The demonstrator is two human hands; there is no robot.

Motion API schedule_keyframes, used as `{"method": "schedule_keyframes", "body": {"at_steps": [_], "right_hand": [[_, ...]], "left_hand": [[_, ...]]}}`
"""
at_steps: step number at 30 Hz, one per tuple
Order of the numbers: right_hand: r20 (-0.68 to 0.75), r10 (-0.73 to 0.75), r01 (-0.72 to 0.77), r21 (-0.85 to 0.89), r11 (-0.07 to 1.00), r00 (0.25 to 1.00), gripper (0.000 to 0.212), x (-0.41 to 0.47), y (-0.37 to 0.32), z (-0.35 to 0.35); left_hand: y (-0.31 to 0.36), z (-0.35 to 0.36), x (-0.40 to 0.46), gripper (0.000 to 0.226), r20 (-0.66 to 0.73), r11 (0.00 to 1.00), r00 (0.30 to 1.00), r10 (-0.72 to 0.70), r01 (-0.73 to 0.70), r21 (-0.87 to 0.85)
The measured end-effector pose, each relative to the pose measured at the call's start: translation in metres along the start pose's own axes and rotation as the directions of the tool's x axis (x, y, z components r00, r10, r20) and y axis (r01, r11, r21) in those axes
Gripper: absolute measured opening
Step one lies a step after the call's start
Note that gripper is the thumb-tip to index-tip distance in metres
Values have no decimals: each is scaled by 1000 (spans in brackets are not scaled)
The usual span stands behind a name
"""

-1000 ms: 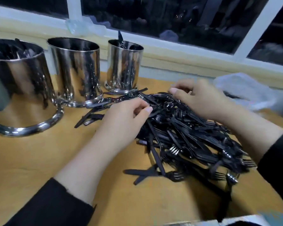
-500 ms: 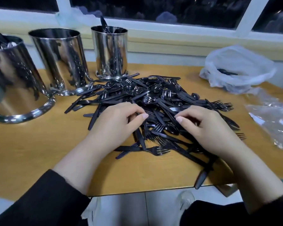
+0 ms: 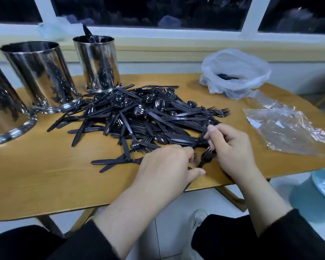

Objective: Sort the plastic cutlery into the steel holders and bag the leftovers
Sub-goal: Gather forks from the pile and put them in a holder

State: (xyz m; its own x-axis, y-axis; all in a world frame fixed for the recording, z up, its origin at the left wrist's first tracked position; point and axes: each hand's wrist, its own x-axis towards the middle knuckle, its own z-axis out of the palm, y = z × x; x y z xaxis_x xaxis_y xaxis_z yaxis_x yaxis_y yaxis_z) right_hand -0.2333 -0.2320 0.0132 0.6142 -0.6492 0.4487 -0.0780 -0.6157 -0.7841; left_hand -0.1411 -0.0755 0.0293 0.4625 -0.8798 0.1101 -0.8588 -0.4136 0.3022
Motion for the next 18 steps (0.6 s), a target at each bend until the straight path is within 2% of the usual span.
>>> {"method": "schedule_keyframes", "body": {"at_steps": [3,6,13,18], "right_hand": [[-6,84,-83,62,995,996,42,-3,1,-2],[4,128,-128,115,985,992,38,0,2,-1],[-9,145,-143,127,982,989,38,4,8,2],[-98,150,-131,174,976,984,36,2,7,1]], "left_hand": [[5,9,2,38,42,999,998,-36,35,27],[7,12,3,30,26,998,998,-56,55,8],[2,15,10,17,23,983,987,-160,161,-83],[4,16,7,18,-52,982,989,-139,131,-137]]}}
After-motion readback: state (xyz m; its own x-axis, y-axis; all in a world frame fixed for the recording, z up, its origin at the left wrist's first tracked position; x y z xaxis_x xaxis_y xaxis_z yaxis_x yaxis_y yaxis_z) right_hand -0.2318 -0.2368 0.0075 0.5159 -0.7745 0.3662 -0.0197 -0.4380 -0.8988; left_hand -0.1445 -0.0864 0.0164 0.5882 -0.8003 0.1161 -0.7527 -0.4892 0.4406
